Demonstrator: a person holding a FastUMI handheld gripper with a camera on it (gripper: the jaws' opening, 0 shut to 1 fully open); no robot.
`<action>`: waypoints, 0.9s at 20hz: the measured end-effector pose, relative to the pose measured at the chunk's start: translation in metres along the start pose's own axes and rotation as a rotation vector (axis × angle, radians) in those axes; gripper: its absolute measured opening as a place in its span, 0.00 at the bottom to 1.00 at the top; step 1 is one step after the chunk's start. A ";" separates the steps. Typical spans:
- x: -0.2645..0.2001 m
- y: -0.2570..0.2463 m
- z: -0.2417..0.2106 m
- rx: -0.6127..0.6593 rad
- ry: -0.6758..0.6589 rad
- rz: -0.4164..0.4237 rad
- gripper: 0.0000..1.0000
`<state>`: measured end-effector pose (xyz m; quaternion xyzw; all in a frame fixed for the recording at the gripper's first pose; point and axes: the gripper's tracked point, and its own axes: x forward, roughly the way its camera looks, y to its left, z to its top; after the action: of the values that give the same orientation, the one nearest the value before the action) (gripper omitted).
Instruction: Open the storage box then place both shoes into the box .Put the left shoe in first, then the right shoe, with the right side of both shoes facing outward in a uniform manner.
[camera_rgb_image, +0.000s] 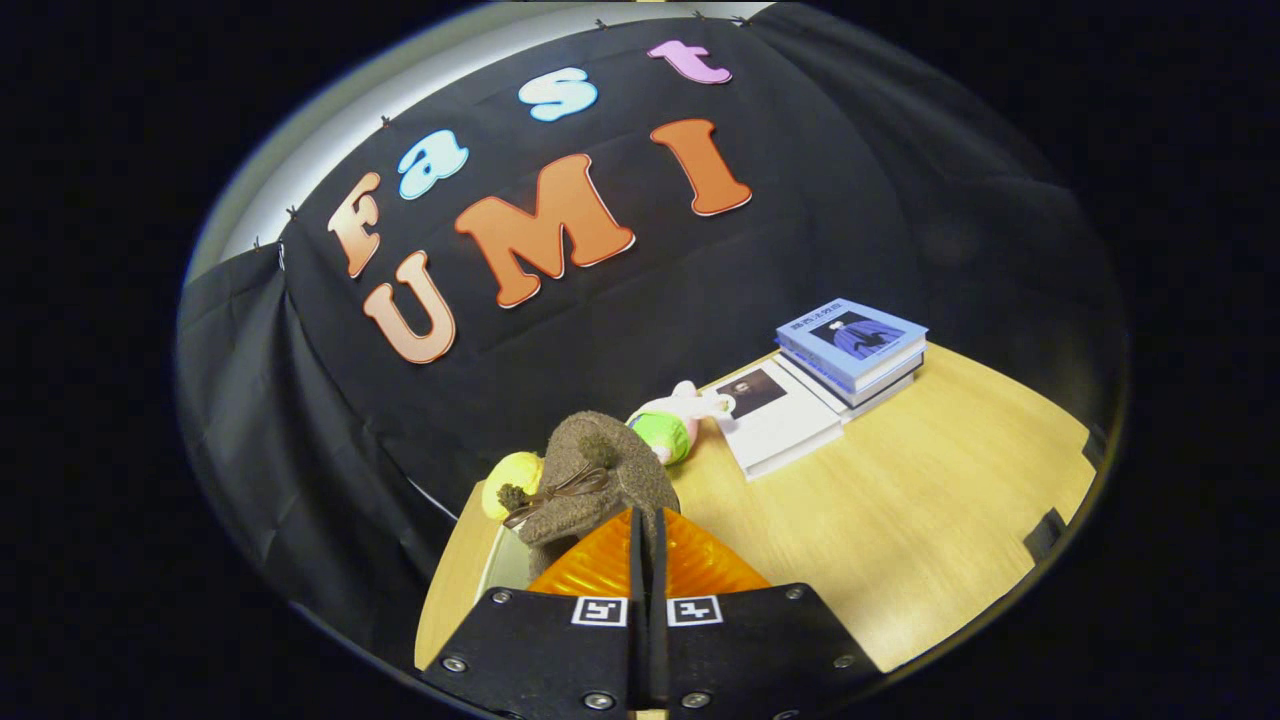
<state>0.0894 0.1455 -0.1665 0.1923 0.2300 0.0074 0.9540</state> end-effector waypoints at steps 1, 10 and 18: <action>0.002 0.008 -0.006 0.006 0.008 0.007 0.00; 0.016 0.033 -0.061 -0.075 0.077 -0.025 0.01; 0.007 0.036 -0.050 -0.079 0.036 0.001 0.19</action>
<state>0.0765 0.1982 -0.1976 0.1543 0.2466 0.0205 0.9565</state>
